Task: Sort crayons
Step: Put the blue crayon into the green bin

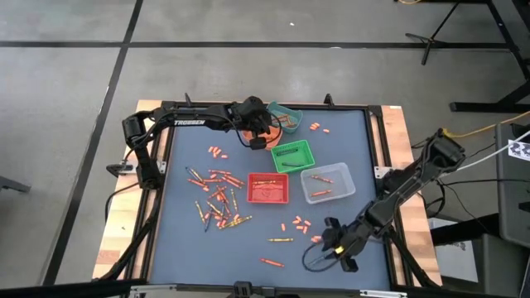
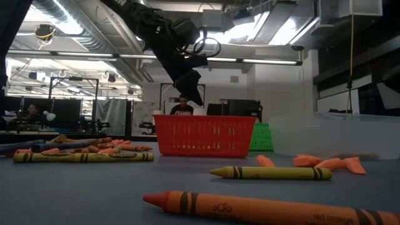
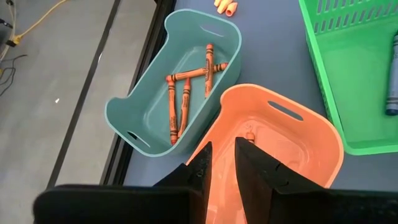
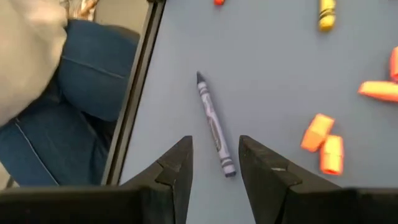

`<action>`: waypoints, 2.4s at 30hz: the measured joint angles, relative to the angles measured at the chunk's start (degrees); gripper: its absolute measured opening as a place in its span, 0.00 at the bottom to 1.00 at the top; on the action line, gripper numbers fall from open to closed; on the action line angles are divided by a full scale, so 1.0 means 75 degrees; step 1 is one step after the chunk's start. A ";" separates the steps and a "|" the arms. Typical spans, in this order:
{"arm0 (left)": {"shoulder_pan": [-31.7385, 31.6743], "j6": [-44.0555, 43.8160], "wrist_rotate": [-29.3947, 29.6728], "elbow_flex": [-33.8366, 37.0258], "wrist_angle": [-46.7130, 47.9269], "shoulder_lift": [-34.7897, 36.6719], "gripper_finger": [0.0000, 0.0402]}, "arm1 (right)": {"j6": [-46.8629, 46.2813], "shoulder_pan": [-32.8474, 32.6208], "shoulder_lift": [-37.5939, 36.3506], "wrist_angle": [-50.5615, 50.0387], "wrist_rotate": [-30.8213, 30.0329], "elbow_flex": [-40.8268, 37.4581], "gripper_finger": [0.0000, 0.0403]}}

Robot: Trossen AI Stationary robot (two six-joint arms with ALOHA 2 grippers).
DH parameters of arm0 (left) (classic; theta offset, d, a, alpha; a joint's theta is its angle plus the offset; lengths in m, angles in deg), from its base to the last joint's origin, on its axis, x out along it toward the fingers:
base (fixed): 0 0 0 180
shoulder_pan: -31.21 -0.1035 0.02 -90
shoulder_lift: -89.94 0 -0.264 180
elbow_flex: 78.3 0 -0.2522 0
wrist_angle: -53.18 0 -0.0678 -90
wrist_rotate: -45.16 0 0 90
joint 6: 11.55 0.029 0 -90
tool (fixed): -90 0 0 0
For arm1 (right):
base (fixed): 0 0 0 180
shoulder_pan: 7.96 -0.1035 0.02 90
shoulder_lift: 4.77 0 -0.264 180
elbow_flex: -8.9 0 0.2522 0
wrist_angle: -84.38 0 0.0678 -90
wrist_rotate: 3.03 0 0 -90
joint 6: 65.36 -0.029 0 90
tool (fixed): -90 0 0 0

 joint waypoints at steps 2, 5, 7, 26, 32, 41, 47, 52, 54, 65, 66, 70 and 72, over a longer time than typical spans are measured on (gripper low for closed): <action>0.0000 0.0000 0.0003 0.0000 0.0003 0.0000 0.14 | 0.0001 -0.0092 0.0209 0.0044 0.0001 0.0001 0.32; 0.0000 -0.0003 0.0003 0.0000 0.0003 0.0000 0.14 | 0.0001 -0.0174 0.0494 0.0291 0.0001 0.0004 0.32; 0.0000 -0.0007 0.0002 -0.0001 0.0003 0.0000 0.14 | 0.0001 -0.0174 0.0670 0.0379 0.0003 0.0001 0.32; 0.0000 -0.0017 0.0002 0.0000 0.0009 0.0000 0.14 | 0.0458 -0.0180 0.1450 0.0684 -0.0420 0.0025 0.31; 0.0000 -0.0017 0.0000 -0.0003 0.0009 -0.0001 0.14 | 0.0473 -0.0168 0.1459 0.0633 -0.0453 0.0021 0.20; 0.0003 -0.0017 0.0001 0.0000 0.0009 -0.0001 0.14 | 0.0467 -0.0145 0.1462 0.0603 -0.0464 0.0013 0.08; 0.0068 -0.0015 0.0006 0.0000 0.0006 0.0000 0.14 | 0.0461 -0.0148 0.1465 0.0627 -0.0577 0.0010 0.08; 0.0362 0.0043 0.0003 0.0000 0.0006 0.0011 0.14 | 0.0767 -0.0151 0.1436 0.0501 -0.0657 0.0139 0.08; 0.0510 0.0036 0.0028 0.0000 0.0028 0.0076 0.14 | 0.1044 -0.0147 0.1357 0.0426 -0.0686 0.0174 0.08; 0.1650 -0.0463 0.0083 0.0003 0.0094 0.0788 0.14 | 0.2258 0.0630 0.0323 -0.1649 -0.0978 0.0776 0.08; 0.1775 -0.0600 0.0082 0.0003 0.0121 0.0877 0.14 | 0.2538 0.0739 0.0209 -0.1829 -0.0981 0.0848 0.08; 0.2300 -0.1141 0.0034 0.0003 0.0241 0.1136 0.14 | 0.3841 0.1183 -0.0153 -0.2707 -0.1003 0.1172 0.08; 0.2576 -0.1438 -0.0084 0.0003 0.0248 0.1195 0.14 | 0.4448 0.1426 -0.0326 -0.3048 -0.1159 0.1362 0.08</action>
